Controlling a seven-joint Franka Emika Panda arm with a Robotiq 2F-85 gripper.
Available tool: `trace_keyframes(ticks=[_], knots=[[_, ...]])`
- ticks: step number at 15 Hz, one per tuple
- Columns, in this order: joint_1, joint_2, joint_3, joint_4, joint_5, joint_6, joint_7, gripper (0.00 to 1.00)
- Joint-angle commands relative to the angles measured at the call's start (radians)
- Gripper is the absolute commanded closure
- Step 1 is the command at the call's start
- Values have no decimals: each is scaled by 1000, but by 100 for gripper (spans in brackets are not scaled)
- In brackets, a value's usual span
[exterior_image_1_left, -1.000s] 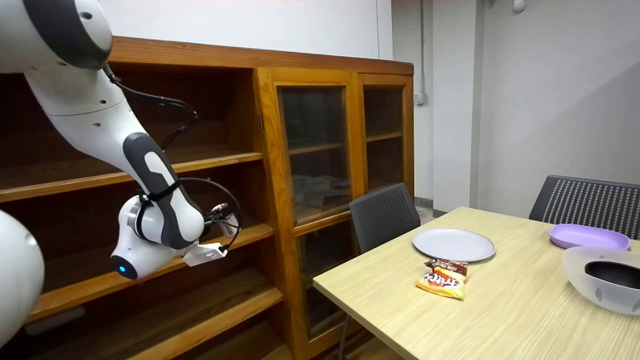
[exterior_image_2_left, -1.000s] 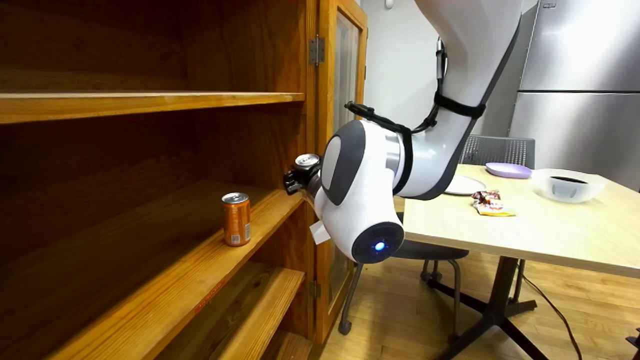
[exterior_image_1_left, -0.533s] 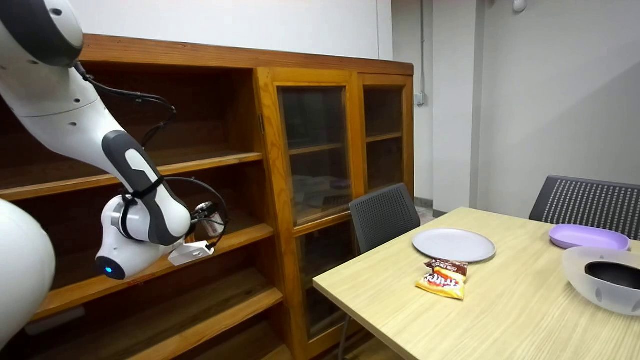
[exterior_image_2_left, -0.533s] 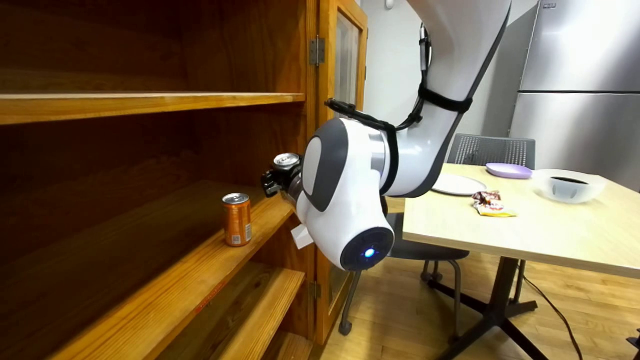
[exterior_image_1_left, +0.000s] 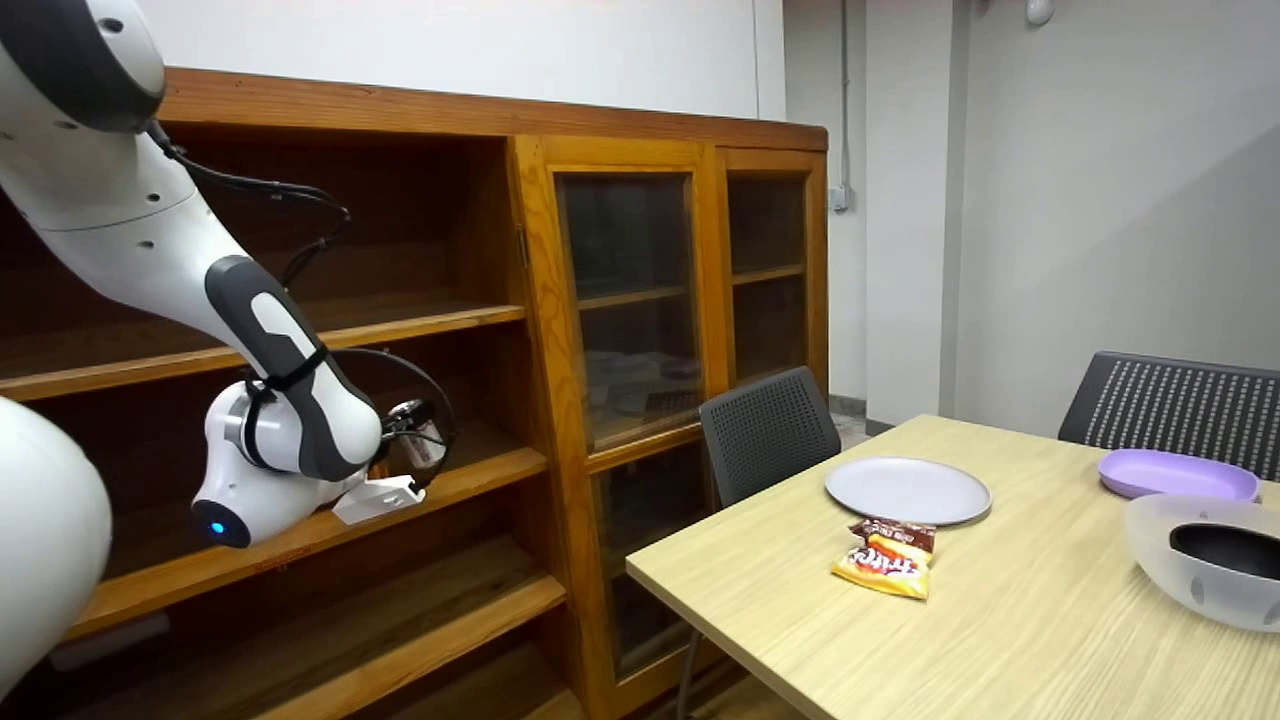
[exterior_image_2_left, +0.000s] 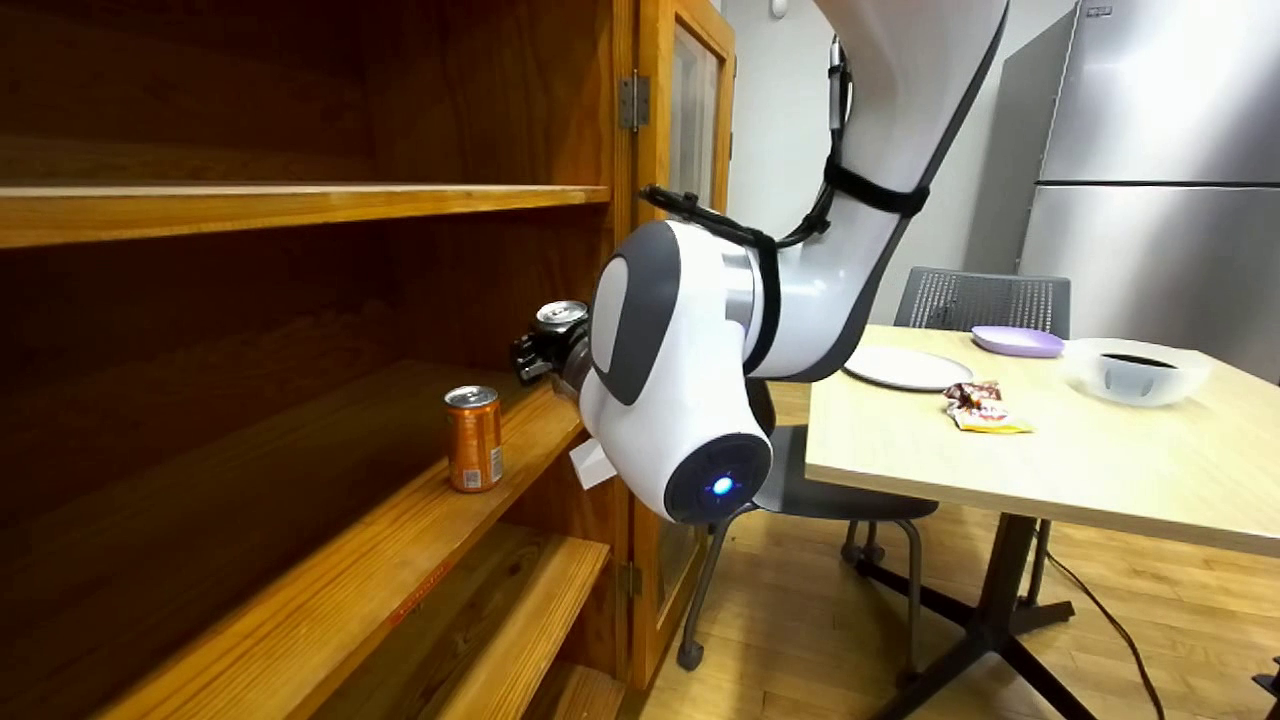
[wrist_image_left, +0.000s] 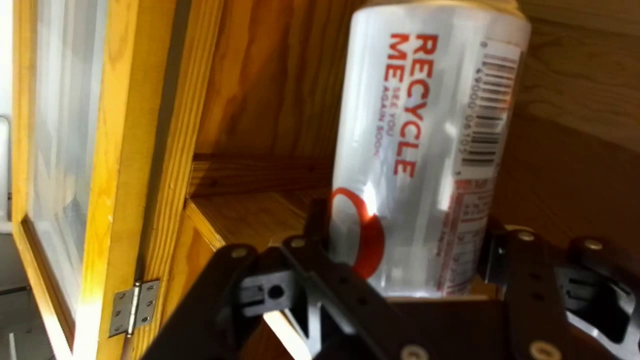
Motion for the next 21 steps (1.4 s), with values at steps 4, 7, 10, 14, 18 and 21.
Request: trace_keyframes(ticks=[4,7,10,14,18,21], knots=[[29,11,-28,77,0,75,0,60],[49,22,-44,95,0,85,0,60],[12,29,-25,107,0,76,0,60],[6,63,-58,140,1,100,0,60],[0,109,-81,188,1,122,0,60],[-4,145,-93,230,1,139,0,60]])
